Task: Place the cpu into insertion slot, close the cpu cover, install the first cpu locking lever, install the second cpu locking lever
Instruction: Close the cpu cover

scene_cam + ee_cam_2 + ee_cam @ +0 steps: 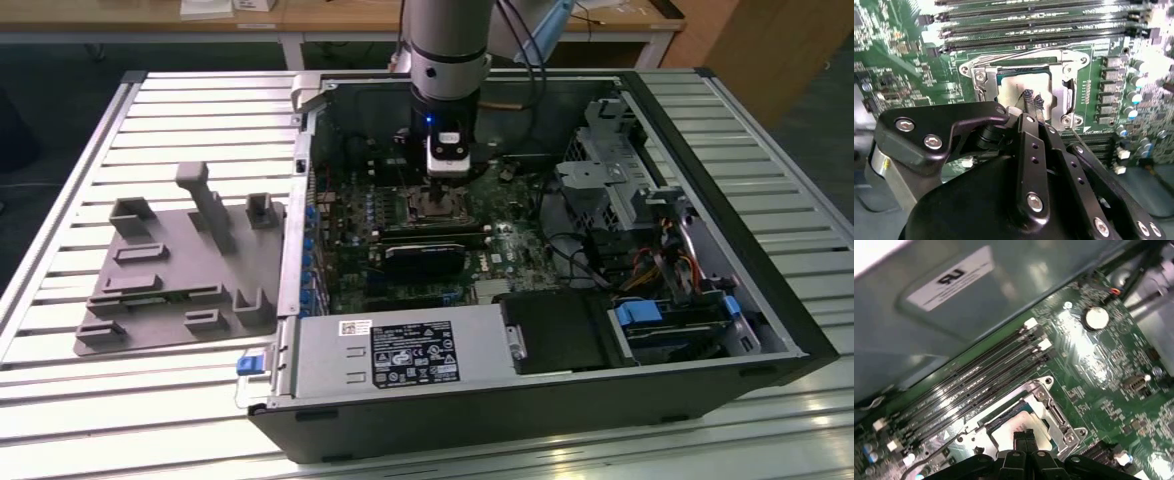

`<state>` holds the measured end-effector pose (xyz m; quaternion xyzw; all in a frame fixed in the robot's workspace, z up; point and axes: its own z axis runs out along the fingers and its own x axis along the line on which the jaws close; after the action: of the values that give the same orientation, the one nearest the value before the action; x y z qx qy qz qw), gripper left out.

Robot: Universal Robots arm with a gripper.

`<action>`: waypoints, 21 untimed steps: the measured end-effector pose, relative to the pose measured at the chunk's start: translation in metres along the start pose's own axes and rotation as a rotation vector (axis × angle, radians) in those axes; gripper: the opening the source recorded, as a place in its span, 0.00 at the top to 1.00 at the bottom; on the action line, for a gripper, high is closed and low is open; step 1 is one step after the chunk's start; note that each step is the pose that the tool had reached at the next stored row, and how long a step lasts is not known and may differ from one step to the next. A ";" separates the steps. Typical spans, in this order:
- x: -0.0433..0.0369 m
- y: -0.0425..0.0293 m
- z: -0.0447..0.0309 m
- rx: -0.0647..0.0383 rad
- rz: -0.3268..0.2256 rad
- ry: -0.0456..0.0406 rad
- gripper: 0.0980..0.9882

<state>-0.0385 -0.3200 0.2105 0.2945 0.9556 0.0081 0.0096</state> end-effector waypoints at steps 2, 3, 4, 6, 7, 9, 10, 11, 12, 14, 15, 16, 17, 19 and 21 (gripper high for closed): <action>0.0000 0.0000 0.0001 -0.001 -0.037 0.0008 1.00; 0.0000 0.0000 0.0002 -0.001 -0.055 0.0011 1.00; 0.0000 0.0000 0.0002 -0.001 -0.073 0.0015 1.00; 0.0000 0.0000 0.0003 -0.001 -0.109 0.0022 1.00; 0.0000 0.0000 0.0004 -0.002 -0.127 0.0026 1.00; 0.0000 0.0000 0.0005 -0.002 -0.165 0.0034 1.00; 0.0000 0.0000 0.0006 -0.002 -0.183 0.0038 1.00; 0.0000 0.0000 0.0006 -0.003 -0.200 0.0041 1.00; 0.0000 0.0000 0.0007 -0.003 -0.219 0.0045 1.00; 0.0000 0.0000 0.0008 -0.003 -0.254 0.0053 1.00; 0.0000 0.0000 0.0009 -0.004 -0.274 0.0057 1.00; 0.0000 0.0000 0.0009 -0.004 -0.292 0.0060 1.00; 0.0000 0.0000 0.0010 -0.004 -0.310 0.0064 1.00; 0.0000 0.0000 0.0011 -0.005 -0.345 0.0072 1.00; 0.0000 0.0000 0.0012 -0.005 -0.381 0.0079 1.00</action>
<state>-0.0385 -0.3201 0.2093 0.1079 0.9941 0.0097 0.0079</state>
